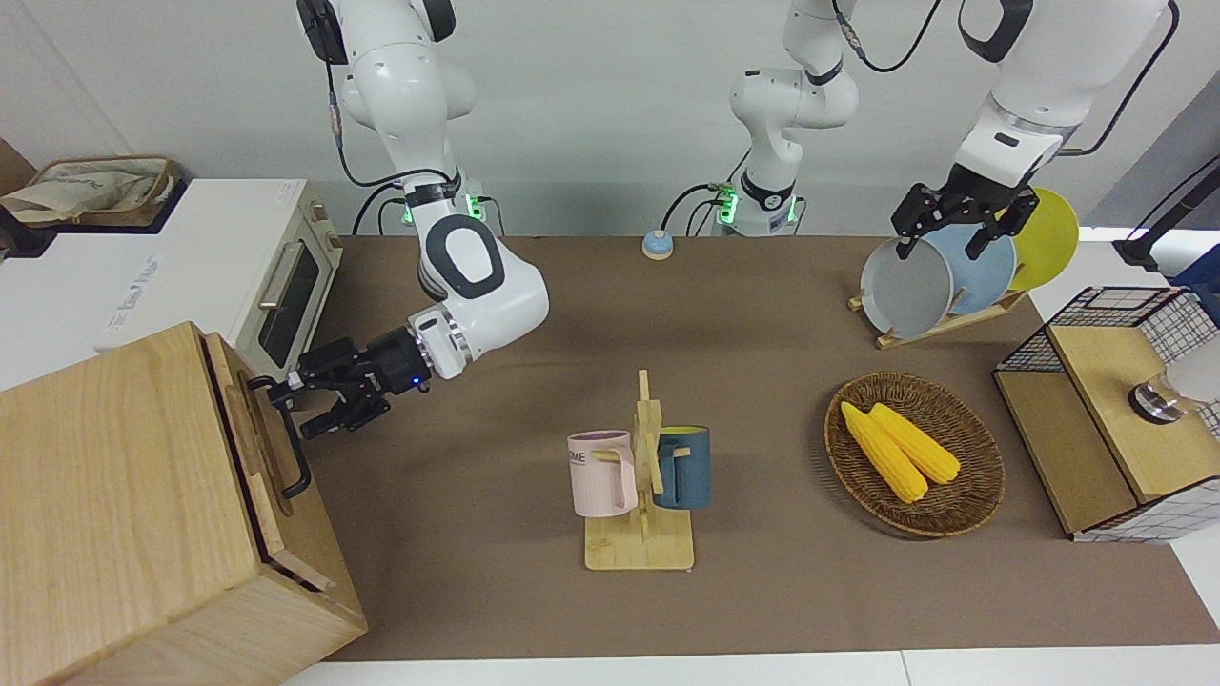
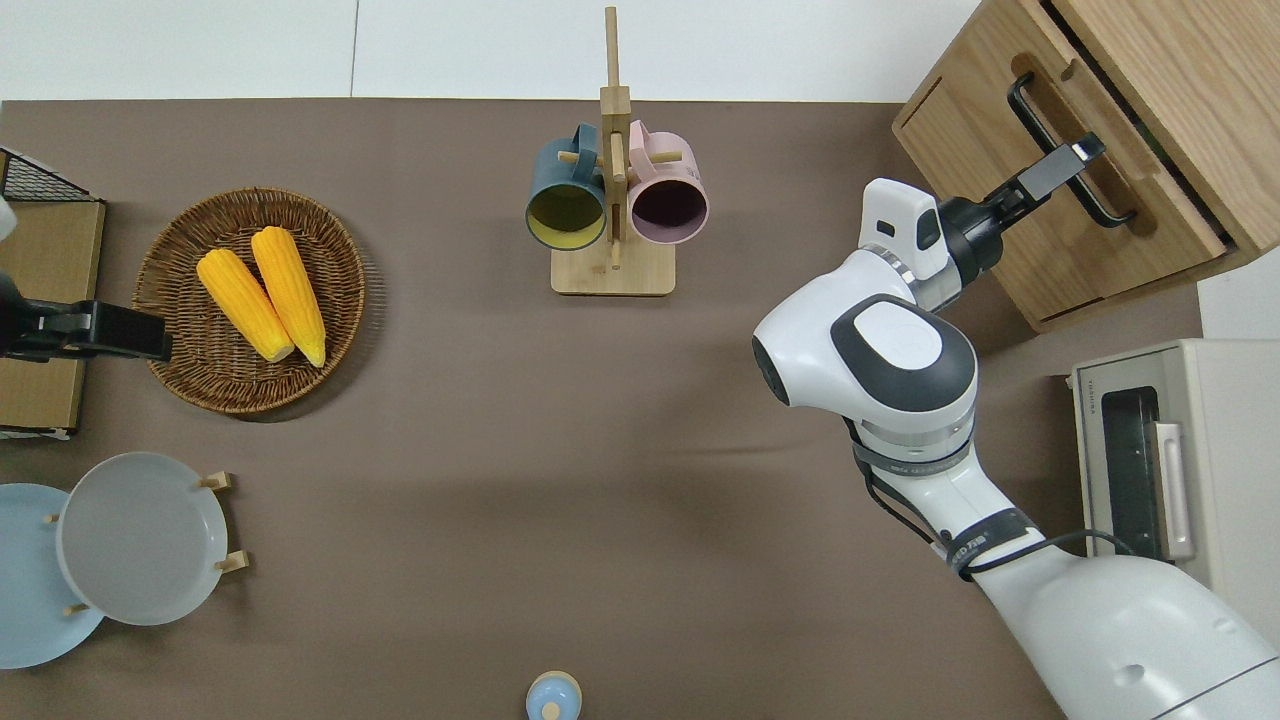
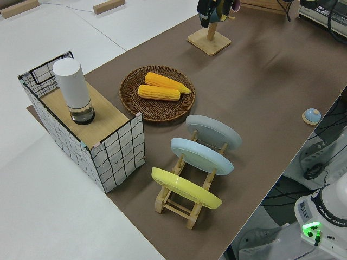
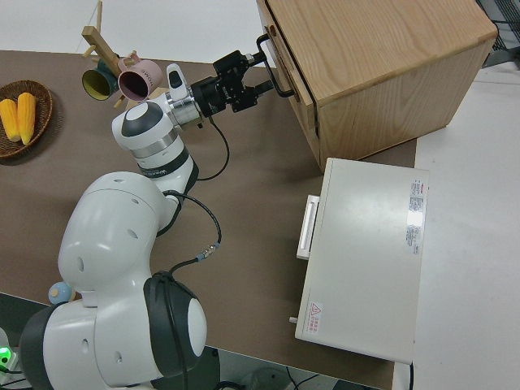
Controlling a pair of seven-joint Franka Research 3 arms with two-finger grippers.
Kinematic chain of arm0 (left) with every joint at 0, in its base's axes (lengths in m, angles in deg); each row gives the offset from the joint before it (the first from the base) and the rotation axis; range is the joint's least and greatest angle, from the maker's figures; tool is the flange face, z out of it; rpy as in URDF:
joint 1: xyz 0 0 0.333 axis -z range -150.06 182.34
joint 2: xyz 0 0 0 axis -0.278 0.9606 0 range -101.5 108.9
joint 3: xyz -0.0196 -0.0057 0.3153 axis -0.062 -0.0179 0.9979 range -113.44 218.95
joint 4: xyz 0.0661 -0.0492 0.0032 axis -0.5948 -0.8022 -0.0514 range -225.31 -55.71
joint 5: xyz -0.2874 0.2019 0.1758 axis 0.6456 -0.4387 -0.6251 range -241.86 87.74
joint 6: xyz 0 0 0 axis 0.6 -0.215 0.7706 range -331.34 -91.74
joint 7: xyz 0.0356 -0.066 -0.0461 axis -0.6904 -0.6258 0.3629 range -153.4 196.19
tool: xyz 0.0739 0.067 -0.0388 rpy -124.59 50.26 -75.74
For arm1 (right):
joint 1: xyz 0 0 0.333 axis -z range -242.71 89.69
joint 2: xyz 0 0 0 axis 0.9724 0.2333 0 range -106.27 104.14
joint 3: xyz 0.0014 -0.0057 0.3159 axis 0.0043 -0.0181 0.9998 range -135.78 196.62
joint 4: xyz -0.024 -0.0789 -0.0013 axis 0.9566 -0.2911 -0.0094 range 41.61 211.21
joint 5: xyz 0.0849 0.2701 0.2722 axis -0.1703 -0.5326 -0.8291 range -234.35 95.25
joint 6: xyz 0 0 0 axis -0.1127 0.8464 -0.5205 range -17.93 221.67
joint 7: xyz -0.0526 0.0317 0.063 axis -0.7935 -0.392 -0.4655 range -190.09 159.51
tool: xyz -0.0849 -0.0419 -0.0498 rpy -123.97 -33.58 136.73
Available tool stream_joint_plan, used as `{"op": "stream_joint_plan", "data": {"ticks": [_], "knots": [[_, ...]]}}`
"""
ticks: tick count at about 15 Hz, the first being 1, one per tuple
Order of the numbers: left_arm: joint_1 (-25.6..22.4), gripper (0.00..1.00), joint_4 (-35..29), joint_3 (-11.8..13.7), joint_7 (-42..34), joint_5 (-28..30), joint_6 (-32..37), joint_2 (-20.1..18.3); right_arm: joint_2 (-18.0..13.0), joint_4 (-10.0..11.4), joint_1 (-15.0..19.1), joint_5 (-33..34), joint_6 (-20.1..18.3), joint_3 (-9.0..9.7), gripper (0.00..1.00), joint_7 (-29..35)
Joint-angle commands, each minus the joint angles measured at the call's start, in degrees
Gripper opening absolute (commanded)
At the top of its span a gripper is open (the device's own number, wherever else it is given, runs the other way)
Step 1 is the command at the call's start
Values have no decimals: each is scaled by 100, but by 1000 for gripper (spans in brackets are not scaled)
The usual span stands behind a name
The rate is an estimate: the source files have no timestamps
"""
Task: Slide drawer open with right arm
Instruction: 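Close the right gripper on the black drawer handle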
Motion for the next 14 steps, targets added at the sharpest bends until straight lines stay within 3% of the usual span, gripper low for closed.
{"op": "stream_joint_plan", "data": {"ticks": [1, 3, 6, 9, 12, 14], "knots": [[99, 998, 117, 96, -44, -63, -2, 76, -19, 67, 159, 261, 295, 56, 975, 247], [99, 995, 117, 96, -44, -72, -2, 76, -19, 58, 159, 261, 321, 56, 958, 247], [99, 998, 117, 96, -44, -63, -2, 76, -19, 58, 159, 261, 321, 48, 793, 238], [99, 998, 117, 96, -44, -63, -2, 76, -19, 58, 151, 261, 321, 48, 543, 212], [99, 995, 117, 96, -44, -72, -2, 76, -19, 58, 133, 261, 321, 48, 229, 159], [99, 995, 117, 96, -44, -63, -2, 76, -19, 58, 98, 252, 295, 48, 111, 141]]}}
